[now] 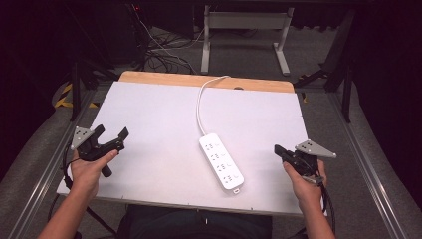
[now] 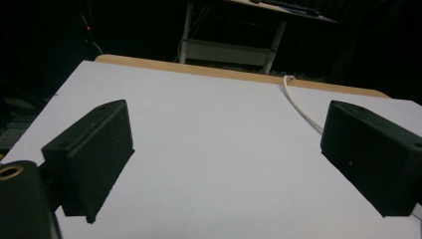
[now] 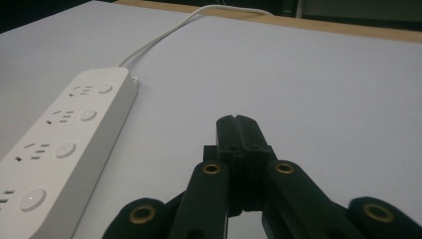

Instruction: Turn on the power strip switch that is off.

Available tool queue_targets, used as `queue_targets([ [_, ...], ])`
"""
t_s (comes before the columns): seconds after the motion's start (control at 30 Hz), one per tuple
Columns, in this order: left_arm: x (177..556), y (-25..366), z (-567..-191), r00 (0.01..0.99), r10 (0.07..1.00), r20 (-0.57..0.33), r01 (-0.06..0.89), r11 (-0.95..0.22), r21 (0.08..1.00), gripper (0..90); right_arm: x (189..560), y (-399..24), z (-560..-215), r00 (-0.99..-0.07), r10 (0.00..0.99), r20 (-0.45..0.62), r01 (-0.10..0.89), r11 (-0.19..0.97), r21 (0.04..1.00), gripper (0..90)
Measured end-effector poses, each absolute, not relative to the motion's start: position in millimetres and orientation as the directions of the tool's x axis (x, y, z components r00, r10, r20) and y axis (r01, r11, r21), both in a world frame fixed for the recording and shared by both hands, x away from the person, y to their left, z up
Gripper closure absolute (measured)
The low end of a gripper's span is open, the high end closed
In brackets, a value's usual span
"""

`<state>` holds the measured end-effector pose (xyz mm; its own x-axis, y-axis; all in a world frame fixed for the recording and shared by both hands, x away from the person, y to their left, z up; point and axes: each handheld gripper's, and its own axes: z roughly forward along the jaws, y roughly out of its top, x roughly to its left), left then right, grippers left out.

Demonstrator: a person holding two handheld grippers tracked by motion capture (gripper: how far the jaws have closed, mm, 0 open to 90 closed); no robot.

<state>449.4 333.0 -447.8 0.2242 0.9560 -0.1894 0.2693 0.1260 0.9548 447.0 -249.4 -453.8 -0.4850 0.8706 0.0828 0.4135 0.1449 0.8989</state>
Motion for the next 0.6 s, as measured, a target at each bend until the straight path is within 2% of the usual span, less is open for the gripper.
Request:
queue_targets([
  [0.6,449.8,332.4,-448.4,0.233,0.954,-0.191,0.279,0.123,0.952,7.1,454.4,-248.2,-450.4,-0.493,0.865,0.096,0.443,0.155,0.883,90.0],
])
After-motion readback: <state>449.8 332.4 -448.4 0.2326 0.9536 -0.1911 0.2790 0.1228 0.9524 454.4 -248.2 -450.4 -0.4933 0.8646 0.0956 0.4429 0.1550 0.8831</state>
